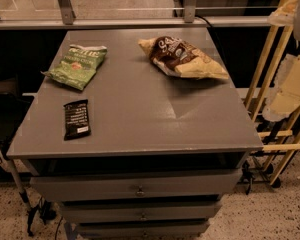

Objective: Move brown chip bag near green jalapeno chip bag

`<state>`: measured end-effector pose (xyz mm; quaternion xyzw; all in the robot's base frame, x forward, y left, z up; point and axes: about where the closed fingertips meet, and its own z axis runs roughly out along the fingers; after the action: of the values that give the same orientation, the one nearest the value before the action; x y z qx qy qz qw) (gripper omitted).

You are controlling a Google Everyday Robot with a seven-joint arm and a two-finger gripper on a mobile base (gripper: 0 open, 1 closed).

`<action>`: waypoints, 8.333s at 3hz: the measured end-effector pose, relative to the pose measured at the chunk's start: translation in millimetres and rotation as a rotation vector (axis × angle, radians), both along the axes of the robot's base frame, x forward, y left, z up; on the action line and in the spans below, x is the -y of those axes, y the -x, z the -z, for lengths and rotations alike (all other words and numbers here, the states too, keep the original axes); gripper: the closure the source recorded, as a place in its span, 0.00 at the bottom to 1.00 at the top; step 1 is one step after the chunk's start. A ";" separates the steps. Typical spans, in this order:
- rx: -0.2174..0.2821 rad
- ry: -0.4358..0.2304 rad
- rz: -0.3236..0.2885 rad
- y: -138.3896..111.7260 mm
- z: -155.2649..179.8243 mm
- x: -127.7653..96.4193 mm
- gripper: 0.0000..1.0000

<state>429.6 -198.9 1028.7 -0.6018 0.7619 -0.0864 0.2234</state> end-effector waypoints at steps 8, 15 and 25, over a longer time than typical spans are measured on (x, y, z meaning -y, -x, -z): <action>0.013 -0.145 0.118 -143.5 71.9 -63.2 0.00; 0.090 -0.267 -0.064 -236.3 99.2 -111.5 0.88; 0.360 -0.458 -0.440 -313.2 27.1 -299.4 0.37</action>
Offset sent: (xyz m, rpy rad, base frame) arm 0.0265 0.0146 -0.0090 0.0452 0.0214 -0.0318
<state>742.9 100.5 1001.7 -0.6609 0.5622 0.0320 0.4961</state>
